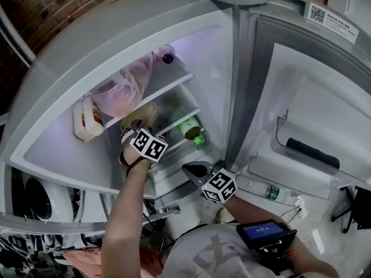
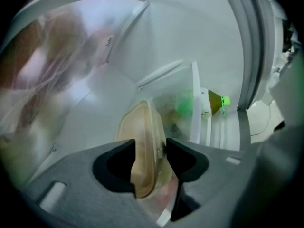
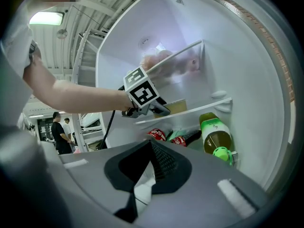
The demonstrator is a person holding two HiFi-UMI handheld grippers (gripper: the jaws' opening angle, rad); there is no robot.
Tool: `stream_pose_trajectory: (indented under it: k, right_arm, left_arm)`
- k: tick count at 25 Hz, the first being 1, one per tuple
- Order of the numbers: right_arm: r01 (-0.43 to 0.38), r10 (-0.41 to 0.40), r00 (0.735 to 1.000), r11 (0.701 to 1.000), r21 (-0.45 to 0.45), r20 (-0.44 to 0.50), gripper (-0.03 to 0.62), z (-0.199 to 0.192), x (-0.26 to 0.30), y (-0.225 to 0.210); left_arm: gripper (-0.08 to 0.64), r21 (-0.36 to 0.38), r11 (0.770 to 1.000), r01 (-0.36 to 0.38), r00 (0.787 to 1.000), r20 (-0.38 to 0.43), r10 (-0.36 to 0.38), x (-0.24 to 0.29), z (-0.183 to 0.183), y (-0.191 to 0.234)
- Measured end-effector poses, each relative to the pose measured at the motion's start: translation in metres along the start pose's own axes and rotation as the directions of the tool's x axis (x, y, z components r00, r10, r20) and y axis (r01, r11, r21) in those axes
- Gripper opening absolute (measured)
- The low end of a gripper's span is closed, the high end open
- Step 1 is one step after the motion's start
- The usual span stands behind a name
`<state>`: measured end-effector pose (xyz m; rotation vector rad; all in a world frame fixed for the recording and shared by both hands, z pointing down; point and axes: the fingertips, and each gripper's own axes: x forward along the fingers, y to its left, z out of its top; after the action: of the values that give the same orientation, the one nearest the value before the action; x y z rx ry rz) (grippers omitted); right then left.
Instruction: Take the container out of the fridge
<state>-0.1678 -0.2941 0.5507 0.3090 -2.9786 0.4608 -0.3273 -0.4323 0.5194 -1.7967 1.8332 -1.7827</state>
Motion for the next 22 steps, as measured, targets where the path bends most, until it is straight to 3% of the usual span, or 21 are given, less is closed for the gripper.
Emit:
stream_pose_trajectory:
  k: [4, 10, 16, 22]
  right_arm:
    - [-0.001, 0.001, 1.000, 1.000, 0.002, -0.001, 0.008, -0.001, 0.000, 0.001]
    - [0.004, -0.004, 1.000, 1.000, 0.004, -0.005, 0.008, -0.003, 0.001, 0.000]
    - [0.019, -0.019, 1.000, 1.000, 0.002, -0.018, 0.008, -0.009, -0.001, 0.005]
    - [0.031, -0.031, 0.999, 0.999, -0.018, -0.013, 0.008, -0.005, 0.007, 0.008]
  left_arm:
    - [0.196, 0.034, 0.999, -0.015, 1.000, 0.002, 0.015, -0.001, -0.005, -0.003]
    - [0.195, 0.053, 0.998, -0.034, 0.997, 0.065, 0.030, -0.013, 0.003, -0.008]
    - [0.196, 0.044, 0.999, -0.014, 0.992, 0.129, 0.008, -0.032, 0.009, -0.025]
    - [0.195, 0.040, 0.998, -0.040, 0.982, 0.187, 0.032, -0.057, 0.008, -0.021]
